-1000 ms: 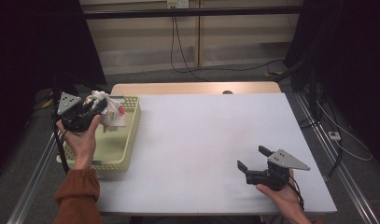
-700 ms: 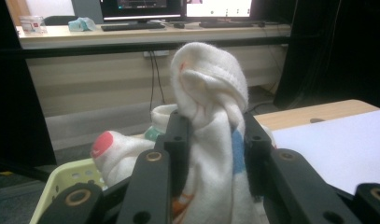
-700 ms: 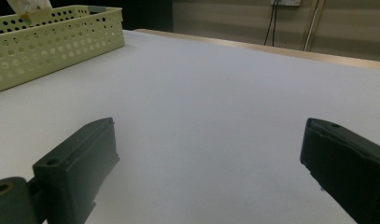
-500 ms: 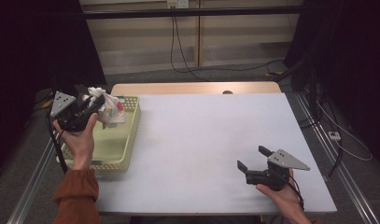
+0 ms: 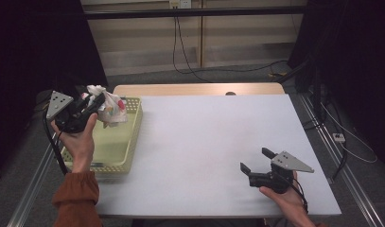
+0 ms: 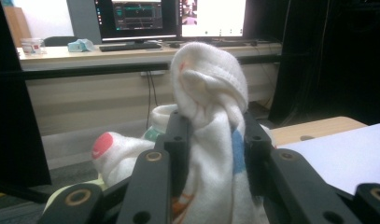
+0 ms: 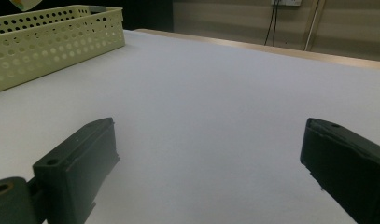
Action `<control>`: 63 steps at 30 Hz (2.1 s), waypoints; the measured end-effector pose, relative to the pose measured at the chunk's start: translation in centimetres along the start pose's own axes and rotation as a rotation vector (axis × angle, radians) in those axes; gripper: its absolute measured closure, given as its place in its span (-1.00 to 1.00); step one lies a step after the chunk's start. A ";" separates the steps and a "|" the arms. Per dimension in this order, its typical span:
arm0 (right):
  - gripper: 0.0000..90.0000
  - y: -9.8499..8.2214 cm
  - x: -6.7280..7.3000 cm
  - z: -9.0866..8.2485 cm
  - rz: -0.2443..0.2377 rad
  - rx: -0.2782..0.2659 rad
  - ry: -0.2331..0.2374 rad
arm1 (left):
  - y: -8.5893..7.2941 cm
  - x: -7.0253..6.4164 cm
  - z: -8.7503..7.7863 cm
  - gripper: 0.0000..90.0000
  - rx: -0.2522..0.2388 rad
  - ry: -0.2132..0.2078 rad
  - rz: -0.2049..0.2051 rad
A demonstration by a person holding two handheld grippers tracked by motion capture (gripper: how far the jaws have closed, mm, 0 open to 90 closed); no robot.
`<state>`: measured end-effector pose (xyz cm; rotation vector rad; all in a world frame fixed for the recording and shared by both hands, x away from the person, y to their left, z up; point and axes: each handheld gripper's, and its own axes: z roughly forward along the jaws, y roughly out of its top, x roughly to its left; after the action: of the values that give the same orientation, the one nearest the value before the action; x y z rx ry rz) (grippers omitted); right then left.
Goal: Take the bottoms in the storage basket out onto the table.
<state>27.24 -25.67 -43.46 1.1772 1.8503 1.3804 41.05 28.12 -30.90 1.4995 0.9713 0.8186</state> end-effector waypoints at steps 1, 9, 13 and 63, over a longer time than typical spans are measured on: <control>-0.92 0.0 0.0 0.0 0.000 0.000 0.001 | 0.1 -0.1 -0.1 0.58 -0.004 0.001 0.001; -0.92 0.0 0.0 0.0 -0.001 0.000 0.001 | 0.7 -0.7 -0.2 0.58 -0.008 -0.027 0.012; -0.92 0.0 0.0 0.0 0.000 0.001 0.002 | 0.9 -1.0 -0.2 0.58 -0.010 -0.036 0.012; -0.92 0.0 0.0 0.0 -0.002 0.000 0.009 | 3.0 -5.5 0.5 0.57 0.001 -0.213 -0.002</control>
<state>27.26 -25.63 -43.48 1.1713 1.8568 1.3866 39.54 22.77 -27.94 1.5517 0.8147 0.6416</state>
